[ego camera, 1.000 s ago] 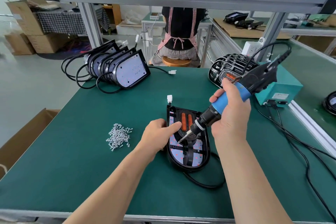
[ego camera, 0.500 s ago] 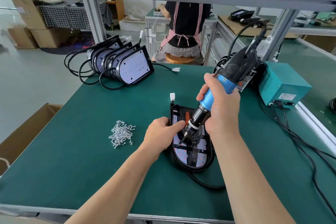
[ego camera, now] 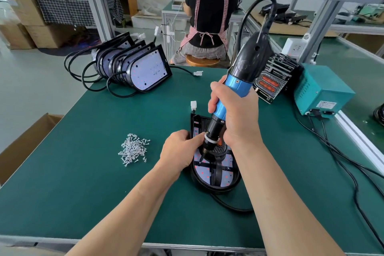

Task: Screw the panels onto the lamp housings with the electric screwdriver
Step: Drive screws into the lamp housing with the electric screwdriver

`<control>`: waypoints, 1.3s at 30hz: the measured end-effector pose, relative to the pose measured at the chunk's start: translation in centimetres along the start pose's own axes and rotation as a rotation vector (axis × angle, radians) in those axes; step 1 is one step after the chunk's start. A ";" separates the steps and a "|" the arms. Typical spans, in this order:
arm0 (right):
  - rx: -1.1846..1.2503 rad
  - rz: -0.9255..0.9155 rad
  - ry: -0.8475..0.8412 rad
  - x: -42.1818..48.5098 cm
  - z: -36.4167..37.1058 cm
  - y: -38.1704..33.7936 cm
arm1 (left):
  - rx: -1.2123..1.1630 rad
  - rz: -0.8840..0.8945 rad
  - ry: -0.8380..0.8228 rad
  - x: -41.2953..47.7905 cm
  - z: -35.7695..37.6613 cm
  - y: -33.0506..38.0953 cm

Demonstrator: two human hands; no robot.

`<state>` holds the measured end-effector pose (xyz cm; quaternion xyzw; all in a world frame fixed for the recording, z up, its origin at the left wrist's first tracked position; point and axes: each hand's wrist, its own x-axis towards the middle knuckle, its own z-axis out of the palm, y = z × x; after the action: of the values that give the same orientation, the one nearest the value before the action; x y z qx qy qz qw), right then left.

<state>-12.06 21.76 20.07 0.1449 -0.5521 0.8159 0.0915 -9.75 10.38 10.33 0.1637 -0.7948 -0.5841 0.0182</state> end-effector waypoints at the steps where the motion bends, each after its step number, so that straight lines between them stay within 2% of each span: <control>1: 0.016 0.010 0.002 0.1 -0.1 0.1 | 0.002 0.003 0.006 0.0 0.0 -0.1; 13: 0.093 0.024 -0.069 -0.1 -1.5 0.2 | 0.032 0.010 0.008 -0.4 -0.3 0.2; 19: 0.112 -0.026 -0.074 -0.3 -1.5 -1.2 | 0.017 0.007 -0.008 -0.4 -0.4 0.3; 24: 0.273 -0.024 0.047 0.2 -2.5 -2.6 | 0.028 0.008 -0.011 -0.8 -0.7 0.5; 31: 0.487 0.191 0.383 -0.4 -5.8 -0.8 | 0.034 0.001 0.018 -1.2 -1.5 0.7; 34: 0.471 0.210 0.470 -1.0 -7.0 0.2 | 0.112 0.068 0.144 -0.9 -3.3 0.4; 37: 0.451 0.217 0.503 -1.4 -7.8 0.8 | 0.309 0.113 0.344 0.0 -6.6 0.3; 39: 0.454 0.221 0.509 -1.5 -8.0 0.9 | 0.459 0.117 0.384 0.8 -8.8 0.0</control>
<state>-12.01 28.84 15.98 -0.1068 -0.3288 0.9327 0.1030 -8.58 2.06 13.03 0.2249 -0.8962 -0.3454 0.1644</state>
